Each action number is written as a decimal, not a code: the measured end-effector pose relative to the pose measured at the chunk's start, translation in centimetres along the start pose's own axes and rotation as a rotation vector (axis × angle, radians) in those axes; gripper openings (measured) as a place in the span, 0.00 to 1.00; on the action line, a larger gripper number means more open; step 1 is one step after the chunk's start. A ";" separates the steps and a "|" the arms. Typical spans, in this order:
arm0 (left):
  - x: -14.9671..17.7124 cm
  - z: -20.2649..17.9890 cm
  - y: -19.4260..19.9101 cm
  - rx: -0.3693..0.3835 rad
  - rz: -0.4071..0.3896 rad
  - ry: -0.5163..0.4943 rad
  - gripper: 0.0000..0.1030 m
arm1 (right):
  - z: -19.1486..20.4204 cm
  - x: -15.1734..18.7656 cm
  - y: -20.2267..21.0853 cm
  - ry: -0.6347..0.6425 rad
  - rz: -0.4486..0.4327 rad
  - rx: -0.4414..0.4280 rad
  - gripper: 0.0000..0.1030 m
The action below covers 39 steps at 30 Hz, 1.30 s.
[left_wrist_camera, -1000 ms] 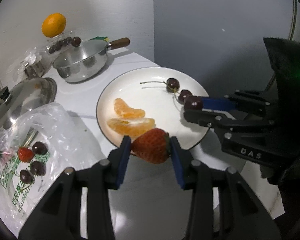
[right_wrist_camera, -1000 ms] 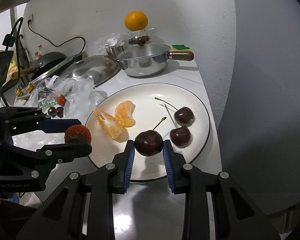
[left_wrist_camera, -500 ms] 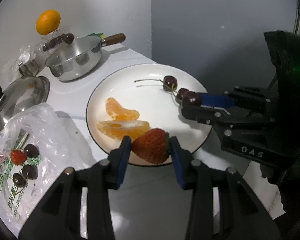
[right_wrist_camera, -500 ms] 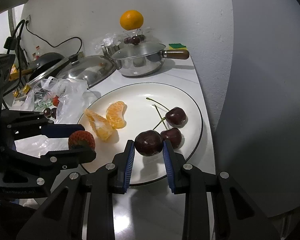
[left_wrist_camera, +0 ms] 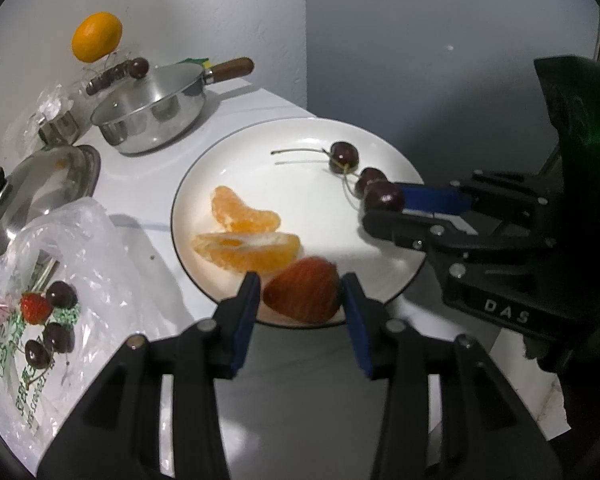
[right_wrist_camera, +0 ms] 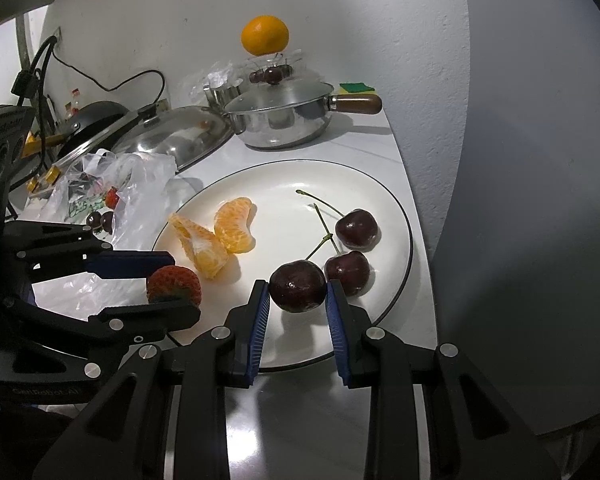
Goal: Organize fruits
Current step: 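Lower cherry and strawberry onto the plate and open both tools, then withdraw both open tools from the plate back toward the bag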
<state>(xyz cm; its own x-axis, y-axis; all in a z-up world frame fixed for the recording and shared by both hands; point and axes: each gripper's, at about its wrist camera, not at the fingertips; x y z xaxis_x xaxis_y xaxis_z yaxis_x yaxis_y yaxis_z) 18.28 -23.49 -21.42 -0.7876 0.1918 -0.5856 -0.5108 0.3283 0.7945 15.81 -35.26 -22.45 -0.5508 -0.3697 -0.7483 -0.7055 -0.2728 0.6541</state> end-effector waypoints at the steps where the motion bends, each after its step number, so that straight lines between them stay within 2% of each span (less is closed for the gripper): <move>1: 0.0 0.0 0.1 0.003 -0.004 0.003 0.51 | 0.0 0.0 0.0 0.000 0.001 0.002 0.30; 14: 0.2 0.3 1.2 -0.001 -0.025 0.014 0.51 | 0.2 0.0 0.4 -0.003 0.011 0.020 0.30; 18: 0.3 0.4 1.8 0.001 -0.036 0.018 0.51 | 0.4 -0.2 0.8 0.002 0.005 0.024 0.36; 39: 1.3 2.7 5.0 0.012 -0.083 0.075 0.52 | 3.0 -1.4 2.7 0.026 -0.008 0.053 0.36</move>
<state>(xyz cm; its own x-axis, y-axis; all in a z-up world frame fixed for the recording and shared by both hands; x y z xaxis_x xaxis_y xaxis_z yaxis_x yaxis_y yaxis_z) 15.69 -19.12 -18.66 -0.7667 0.0943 -0.6350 -0.5711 0.3516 0.7418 13.34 -32.81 -19.97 -0.5335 -0.3912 -0.7499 -0.7330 -0.2287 0.6407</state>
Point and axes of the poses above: each gripper's, at about its wrist camera, not at the fingertips, and y roughly against the way its jaws point, z to its left, x to its underside, and after that the axes turned 15 degrees about y, right-handed
